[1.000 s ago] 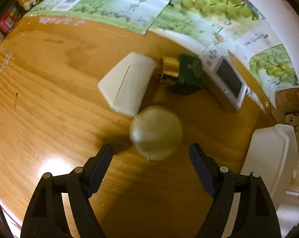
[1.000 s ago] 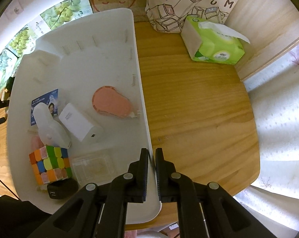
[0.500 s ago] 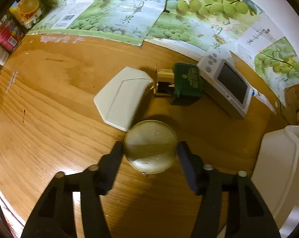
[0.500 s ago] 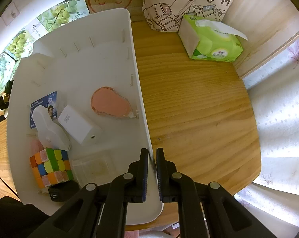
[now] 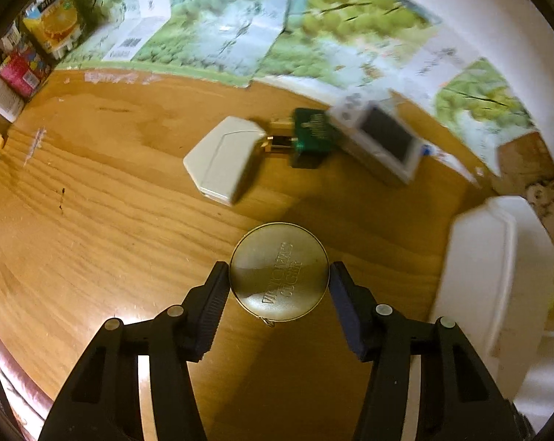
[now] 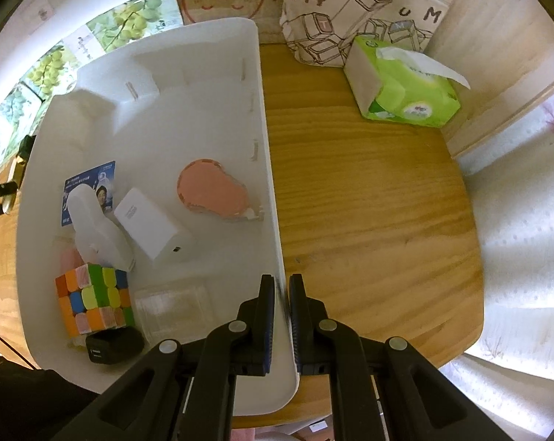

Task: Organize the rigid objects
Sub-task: 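Close the left gripper on the gold compact, then carry the gold compact over the tray with the left gripper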

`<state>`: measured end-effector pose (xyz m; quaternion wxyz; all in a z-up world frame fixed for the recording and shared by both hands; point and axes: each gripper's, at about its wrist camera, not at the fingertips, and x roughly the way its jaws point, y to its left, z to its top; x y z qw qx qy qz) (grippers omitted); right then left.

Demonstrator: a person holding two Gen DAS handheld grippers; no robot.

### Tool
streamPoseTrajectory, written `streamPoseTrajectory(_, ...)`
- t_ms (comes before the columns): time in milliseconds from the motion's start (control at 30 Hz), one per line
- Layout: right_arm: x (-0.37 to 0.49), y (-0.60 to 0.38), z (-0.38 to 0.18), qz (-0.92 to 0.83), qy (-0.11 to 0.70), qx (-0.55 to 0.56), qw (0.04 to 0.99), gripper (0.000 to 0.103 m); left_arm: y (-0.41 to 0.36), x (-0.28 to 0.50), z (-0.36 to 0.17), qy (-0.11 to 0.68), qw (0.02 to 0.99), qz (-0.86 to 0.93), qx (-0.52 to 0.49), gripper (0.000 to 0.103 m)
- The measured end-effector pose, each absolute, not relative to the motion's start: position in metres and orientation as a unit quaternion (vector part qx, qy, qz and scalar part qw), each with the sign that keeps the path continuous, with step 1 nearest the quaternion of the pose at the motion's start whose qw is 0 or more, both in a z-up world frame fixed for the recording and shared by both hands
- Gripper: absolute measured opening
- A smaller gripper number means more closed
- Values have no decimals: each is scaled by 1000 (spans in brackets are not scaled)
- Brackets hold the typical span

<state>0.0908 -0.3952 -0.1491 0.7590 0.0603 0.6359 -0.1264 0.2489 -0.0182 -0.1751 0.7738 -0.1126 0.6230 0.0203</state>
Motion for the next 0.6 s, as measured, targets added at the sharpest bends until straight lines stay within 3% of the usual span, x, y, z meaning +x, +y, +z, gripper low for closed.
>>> streamPoseTrajectory(600, 82, -388, -145, -72, 617, 5, 783, 10, -121, 178, -88, 561, 818, -120, -47, 59)
